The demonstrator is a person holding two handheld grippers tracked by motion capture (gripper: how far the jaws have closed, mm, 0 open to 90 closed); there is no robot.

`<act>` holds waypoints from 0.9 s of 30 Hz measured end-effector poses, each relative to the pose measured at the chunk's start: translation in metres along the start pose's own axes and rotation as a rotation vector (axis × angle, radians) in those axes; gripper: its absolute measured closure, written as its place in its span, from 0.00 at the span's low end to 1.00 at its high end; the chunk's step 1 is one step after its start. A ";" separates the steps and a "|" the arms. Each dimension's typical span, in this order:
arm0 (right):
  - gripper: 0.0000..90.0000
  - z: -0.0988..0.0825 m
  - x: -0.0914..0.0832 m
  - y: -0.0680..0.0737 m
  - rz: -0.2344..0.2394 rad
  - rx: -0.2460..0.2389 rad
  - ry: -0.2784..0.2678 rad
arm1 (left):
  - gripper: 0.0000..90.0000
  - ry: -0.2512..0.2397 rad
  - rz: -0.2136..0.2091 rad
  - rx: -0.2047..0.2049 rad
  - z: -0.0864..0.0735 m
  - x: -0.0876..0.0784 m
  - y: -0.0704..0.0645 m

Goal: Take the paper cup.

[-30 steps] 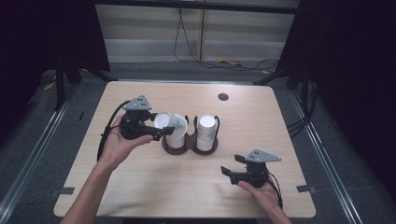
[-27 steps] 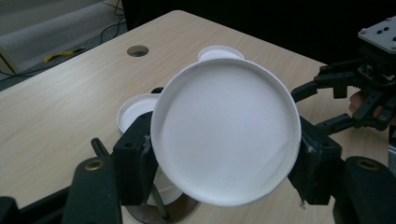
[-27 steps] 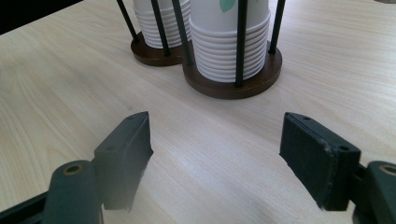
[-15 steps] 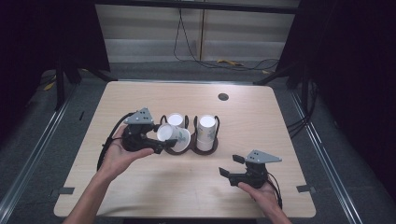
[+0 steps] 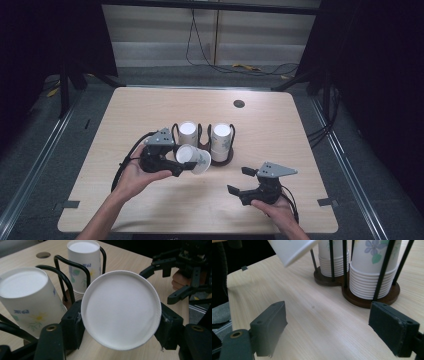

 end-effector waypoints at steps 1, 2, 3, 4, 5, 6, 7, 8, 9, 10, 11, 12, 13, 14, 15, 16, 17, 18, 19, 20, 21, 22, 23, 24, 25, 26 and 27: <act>0.17 0.003 0.001 0.001 0.011 -0.006 -0.001 | 0.39 0.003 -0.009 0.002 -0.002 0.002 -0.001; 0.17 0.003 0.001 0.001 0.011 -0.006 -0.001 | 0.39 0.009 -0.017 0.003 -0.003 0.004 -0.001; 0.18 0.004 0.001 0.004 0.023 -0.014 -0.004 | 0.39 0.020 -0.027 0.009 -0.006 0.008 -0.002; 0.18 0.004 0.001 0.004 0.023 -0.014 -0.004 | 0.39 0.020 -0.027 0.009 -0.006 0.008 -0.002; 0.18 0.006 0.002 0.006 0.037 -0.033 0.002 | 0.39 0.024 -0.043 0.003 -0.010 0.011 -0.001; 0.18 0.006 0.002 0.006 0.037 -0.033 0.002 | 0.39 0.024 -0.043 0.003 -0.010 0.011 -0.001; 0.18 0.008 0.004 0.008 0.055 -0.040 0.010 | 0.39 0.027 -0.056 -0.001 -0.012 0.013 0.000; 0.18 0.009 0.004 0.009 0.064 -0.046 0.014 | 0.39 0.020 -0.067 -0.004 -0.013 0.015 0.000; 0.18 0.010 0.005 0.010 0.073 -0.054 0.012 | 0.39 0.023 -0.074 -0.001 -0.014 0.016 -0.001; 0.18 0.012 0.006 0.011 0.079 -0.058 0.018 | 0.39 0.016 -0.085 0.011 -0.015 0.017 -0.001; 0.18 0.014 0.006 0.011 0.085 -0.066 0.024 | 0.39 0.010 -0.095 0.016 -0.016 0.018 -0.002; 0.18 0.016 0.008 0.012 0.100 -0.073 0.021 | 0.39 0.015 -0.094 0.017 -0.016 0.019 -0.002; 0.18 0.016 0.009 0.013 0.107 -0.078 0.013 | 0.39 0.018 -0.092 0.019 -0.016 0.019 -0.003; 0.18 0.017 0.010 0.013 0.111 -0.078 0.003 | 0.39 0.012 -0.103 0.014 -0.017 0.020 -0.003; 0.18 0.016 0.011 0.014 0.120 -0.078 -0.009 | 0.39 0.011 -0.113 0.013 -0.018 0.021 -0.004; 0.18 0.015 0.012 0.014 0.126 -0.076 -0.015 | 0.39 0.007 -0.118 0.015 -0.019 0.022 -0.004; 0.18 0.014 0.014 0.014 0.129 -0.079 -0.011 | 0.39 0.007 -0.121 0.015 -0.019 0.023 -0.005; 0.18 0.013 0.014 0.015 0.132 -0.083 -0.006 | 0.39 0.005 -0.130 0.014 -0.020 0.024 -0.005; 0.18 0.013 0.014 0.015 0.132 -0.083 -0.006 | 0.39 0.005 -0.130 0.014 -0.020 0.024 -0.005; 0.18 0.012 0.014 0.015 0.136 -0.094 -0.008 | 0.39 0.003 -0.140 0.009 -0.020 0.025 -0.005; 0.18 0.010 0.015 0.014 0.142 -0.088 -0.007 | 0.39 0.009 -0.139 0.021 -0.020 0.025 -0.006; 0.18 0.010 0.015 0.014 0.144 -0.090 -0.007 | 0.39 0.009 -0.141 0.019 -0.021 0.025 -0.007; 0.19 0.009 0.015 0.014 0.147 -0.090 -0.006 | 0.39 0.008 -0.145 0.016 -0.021 0.025 -0.007; 0.20 0.009 0.015 0.014 0.152 -0.089 -0.008 | 0.39 0.005 -0.149 0.015 -0.021 0.025 -0.008; 0.20 0.009 0.015 0.013 0.161 -0.085 -0.019 | 0.38 0.006 -0.149 0.018 -0.021 0.025 -0.008; 0.20 0.009 0.015 0.013 0.164 -0.083 -0.024 | 0.39 0.005 -0.149 0.016 -0.021 0.026 -0.009; 0.20 0.010 0.016 0.013 0.168 -0.083 -0.029 | 0.39 0.002 -0.157 0.012 -0.021 0.026 -0.010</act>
Point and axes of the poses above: each handheld gripper's, and its own axes: x roughly forward along the jaws, z roughly out of its top, y roughly to its left, the point moved 1 cm from there along x, roughly forward along the jaws, and after that the axes turned 12 degrees about y, right-handed, at the moved point
